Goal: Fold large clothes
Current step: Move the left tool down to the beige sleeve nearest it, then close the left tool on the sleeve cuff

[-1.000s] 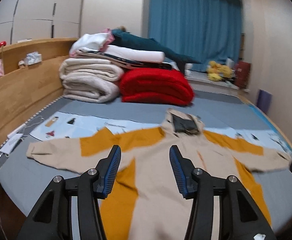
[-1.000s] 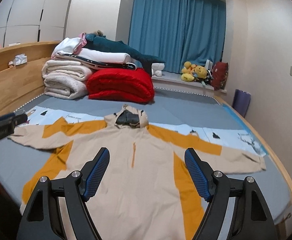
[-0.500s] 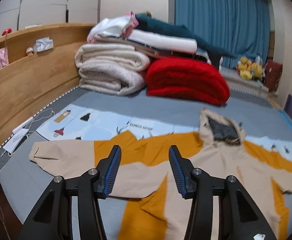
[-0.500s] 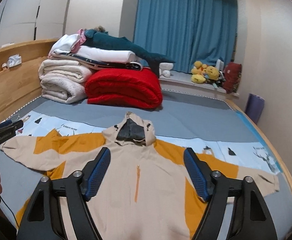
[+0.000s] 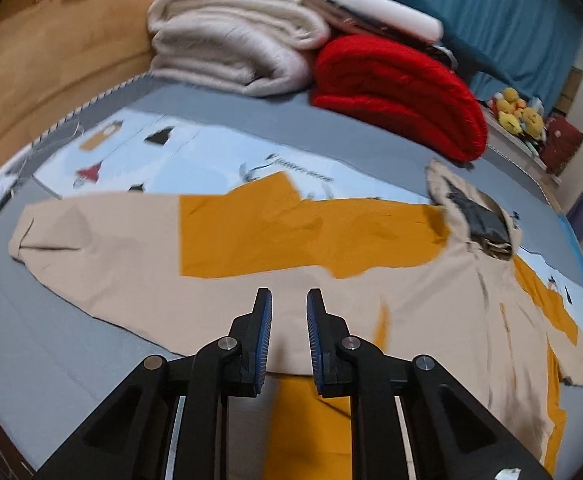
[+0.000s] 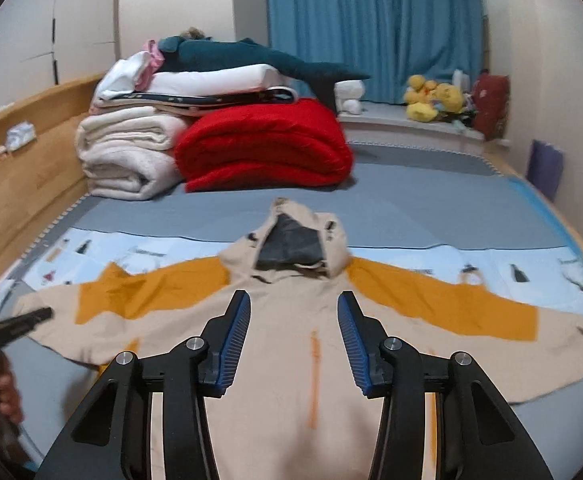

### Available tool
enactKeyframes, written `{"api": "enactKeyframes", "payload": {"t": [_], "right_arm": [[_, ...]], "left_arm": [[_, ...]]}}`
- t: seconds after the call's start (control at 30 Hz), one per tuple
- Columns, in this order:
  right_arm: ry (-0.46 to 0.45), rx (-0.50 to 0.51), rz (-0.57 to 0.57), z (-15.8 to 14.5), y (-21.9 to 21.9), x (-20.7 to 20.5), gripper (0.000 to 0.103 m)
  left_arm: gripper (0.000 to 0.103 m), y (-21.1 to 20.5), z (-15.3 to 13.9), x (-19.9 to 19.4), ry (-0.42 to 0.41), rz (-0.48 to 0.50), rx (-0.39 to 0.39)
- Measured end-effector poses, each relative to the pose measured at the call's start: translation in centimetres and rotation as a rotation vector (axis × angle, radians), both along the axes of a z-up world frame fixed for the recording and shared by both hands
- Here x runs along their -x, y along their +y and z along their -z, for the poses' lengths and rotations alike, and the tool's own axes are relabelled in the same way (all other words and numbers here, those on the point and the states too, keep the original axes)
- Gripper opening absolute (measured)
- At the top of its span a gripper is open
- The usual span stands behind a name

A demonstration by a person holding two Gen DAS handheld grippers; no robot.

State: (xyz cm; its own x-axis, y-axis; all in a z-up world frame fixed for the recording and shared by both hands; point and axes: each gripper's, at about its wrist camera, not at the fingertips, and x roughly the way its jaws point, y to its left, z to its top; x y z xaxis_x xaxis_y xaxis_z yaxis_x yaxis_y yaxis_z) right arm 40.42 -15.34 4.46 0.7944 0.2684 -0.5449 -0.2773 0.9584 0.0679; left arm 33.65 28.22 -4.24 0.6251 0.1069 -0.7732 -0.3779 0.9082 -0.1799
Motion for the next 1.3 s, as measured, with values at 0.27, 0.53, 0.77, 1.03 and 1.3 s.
{"api": "enactKeyframes", "payload": {"t": [0.27,0.53,0.77,1.03,1.3], "right_arm": [[0.028,0.051,-0.022,1.4,-0.5,-2.0,0.047],[0.073,0.079,-0.024,3.4,-1.4,-3.0,0.035],[0.139,0.091,-0.048,5.6,-1.4,-3.3,0.035],[0.219,0.056,-0.031,6.9,-1.8,-4.4,0.035],[0.222,0.064,-0.017,6.0,-1.6,-3.3,0.014]], "left_arm": [[0.016,10.6,4.4,0.8,0.075,-0.193,0.057],[0.028,20.7,7.8,4.4,0.088,-0.464,0.131],[0.028,25.7,10.6,7.7,0.074,-0.632,0.292],[0.000,25.3,9.4,6.7,0.011,-0.634,0.305],[0.000,13.3,-3.5,0.7,-0.201,-0.324,0.112]]}}
